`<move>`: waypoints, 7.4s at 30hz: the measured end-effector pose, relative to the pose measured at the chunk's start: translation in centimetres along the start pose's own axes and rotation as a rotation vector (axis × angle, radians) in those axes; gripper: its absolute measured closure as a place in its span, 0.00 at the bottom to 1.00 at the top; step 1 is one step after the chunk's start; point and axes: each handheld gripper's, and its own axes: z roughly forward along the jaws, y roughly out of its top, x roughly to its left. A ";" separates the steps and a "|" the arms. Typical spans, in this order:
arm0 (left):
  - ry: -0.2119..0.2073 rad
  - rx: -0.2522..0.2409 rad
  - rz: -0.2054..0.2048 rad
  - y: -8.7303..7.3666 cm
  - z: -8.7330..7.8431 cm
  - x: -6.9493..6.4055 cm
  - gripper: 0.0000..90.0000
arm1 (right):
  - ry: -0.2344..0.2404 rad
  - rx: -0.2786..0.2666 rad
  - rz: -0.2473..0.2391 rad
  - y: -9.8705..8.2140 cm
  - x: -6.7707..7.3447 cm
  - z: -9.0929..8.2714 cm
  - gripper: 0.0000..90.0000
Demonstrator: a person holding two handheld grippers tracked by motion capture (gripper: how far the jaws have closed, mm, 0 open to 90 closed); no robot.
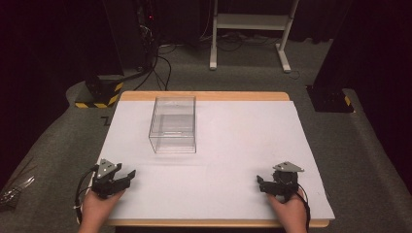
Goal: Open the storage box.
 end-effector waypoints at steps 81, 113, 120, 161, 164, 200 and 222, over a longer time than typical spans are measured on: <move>-0.288 -0.149 -0.012 8.4 6.1 -4.7 0.40 | 0.002 0.000 0.003 0.0 0.0 0.0 0.12; -0.426 -0.226 -0.061 8.8 9.0 -3.8 0.59 | 0.001 -0.001 -0.001 0.0 0.0 0.0 0.12; -0.424 -0.251 -0.049 8.7 9.0 -3.4 0.72 | 0.000 -0.001 -0.001 0.0 0.0 0.0 0.12; -0.513 -0.292 0.000 7.0 7.9 -2.6 0.88 | 0.000 -0.003 -0.003 0.0 0.0 0.0 0.12; -0.521 -0.298 -0.001 6.7 7.7 -2.7 0.88 | 0.000 -0.003 -0.003 0.0 0.0 0.0 0.12; -0.593 -0.287 0.024 4.2 4.4 -3.8 0.91 | 0.000 -0.002 -0.003 0.0 0.0 0.0 0.12; -0.645 -0.249 0.076 2.8 2.1 -5.1 0.93 | -0.001 -0.003 -0.004 0.0 0.0 0.0 0.12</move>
